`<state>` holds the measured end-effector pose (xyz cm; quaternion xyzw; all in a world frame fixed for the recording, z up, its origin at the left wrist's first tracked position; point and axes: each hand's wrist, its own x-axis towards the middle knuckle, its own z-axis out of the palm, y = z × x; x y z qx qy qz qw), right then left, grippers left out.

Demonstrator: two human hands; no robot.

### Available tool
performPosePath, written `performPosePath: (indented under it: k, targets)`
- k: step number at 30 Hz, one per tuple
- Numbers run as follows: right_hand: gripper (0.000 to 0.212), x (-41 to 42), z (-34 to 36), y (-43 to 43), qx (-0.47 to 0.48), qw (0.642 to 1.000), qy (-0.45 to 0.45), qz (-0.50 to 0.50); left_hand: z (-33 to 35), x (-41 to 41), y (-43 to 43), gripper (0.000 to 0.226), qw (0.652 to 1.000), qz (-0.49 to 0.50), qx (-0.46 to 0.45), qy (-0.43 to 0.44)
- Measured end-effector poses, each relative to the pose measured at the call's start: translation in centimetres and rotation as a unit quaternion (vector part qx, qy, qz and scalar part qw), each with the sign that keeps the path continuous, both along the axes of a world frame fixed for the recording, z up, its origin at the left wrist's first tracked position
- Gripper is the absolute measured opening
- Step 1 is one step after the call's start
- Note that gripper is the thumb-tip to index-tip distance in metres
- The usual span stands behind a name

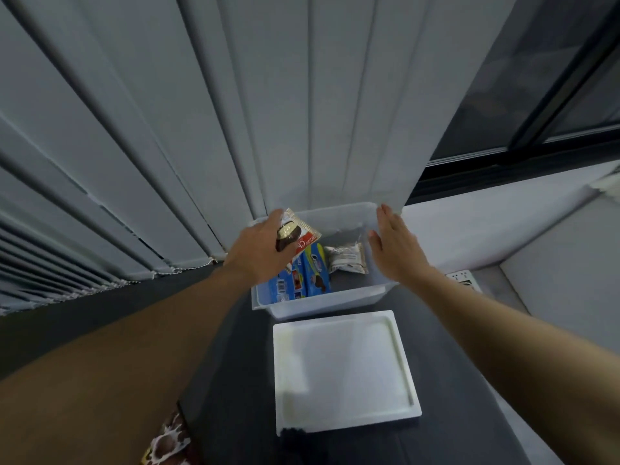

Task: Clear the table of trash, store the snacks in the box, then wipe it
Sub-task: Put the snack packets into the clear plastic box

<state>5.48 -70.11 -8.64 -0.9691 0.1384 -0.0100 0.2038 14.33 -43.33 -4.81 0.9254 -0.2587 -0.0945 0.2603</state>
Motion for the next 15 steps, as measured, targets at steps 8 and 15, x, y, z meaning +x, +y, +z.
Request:
performPosePath:
  k: [8, 15]
  targets:
    - [0.055, -0.9, -1.1, -0.1, 0.136, 0.990, -0.002, -0.026, -3.0, -0.3, -4.1, 0.057, 0.987, -0.070, 0.128, 0.074]
    - [0.054, -1.1, -1.3, -0.3, 0.148, 0.988, -0.017, -0.034, -7.6, -0.3, -7.1, 0.061, 0.975, -0.136, 0.151, 0.086]
